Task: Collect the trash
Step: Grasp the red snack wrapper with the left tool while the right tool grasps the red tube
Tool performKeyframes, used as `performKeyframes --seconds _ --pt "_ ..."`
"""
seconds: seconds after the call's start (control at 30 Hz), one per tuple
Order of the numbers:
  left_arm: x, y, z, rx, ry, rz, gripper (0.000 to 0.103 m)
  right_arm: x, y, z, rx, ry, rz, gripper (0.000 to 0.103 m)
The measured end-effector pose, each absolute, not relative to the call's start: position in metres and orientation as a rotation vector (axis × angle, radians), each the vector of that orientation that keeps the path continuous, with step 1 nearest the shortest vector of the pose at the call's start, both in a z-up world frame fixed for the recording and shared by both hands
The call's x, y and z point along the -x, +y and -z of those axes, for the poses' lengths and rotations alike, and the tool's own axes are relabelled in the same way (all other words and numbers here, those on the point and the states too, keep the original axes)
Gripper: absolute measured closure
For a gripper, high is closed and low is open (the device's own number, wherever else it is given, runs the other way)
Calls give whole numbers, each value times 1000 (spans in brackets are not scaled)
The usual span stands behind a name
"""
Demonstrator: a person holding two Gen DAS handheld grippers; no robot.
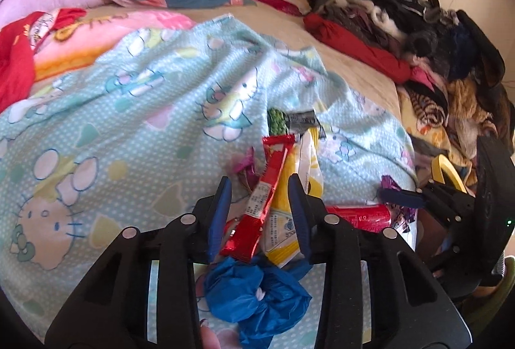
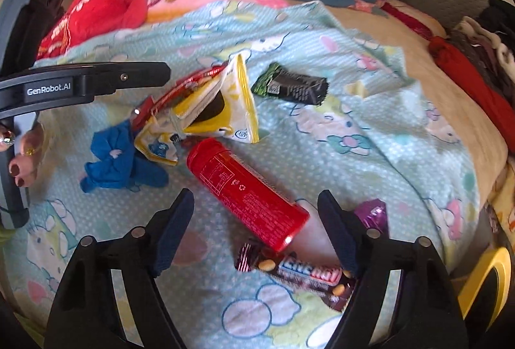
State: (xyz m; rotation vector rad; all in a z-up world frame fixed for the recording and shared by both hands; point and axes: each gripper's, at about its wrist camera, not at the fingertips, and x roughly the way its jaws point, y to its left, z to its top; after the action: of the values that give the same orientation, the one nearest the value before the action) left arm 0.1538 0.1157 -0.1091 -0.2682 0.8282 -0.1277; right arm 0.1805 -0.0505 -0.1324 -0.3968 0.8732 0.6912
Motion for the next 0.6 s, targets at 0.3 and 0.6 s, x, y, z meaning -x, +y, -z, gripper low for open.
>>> performKeyframes --seconds 0.3,0.6 --pt "-164 115 129 266 896 102 91 -188 -39 146 441 901 -712 59" --pt "-152 117 111 338 816 133 94 -170 -61 111 248 813 -760 75"
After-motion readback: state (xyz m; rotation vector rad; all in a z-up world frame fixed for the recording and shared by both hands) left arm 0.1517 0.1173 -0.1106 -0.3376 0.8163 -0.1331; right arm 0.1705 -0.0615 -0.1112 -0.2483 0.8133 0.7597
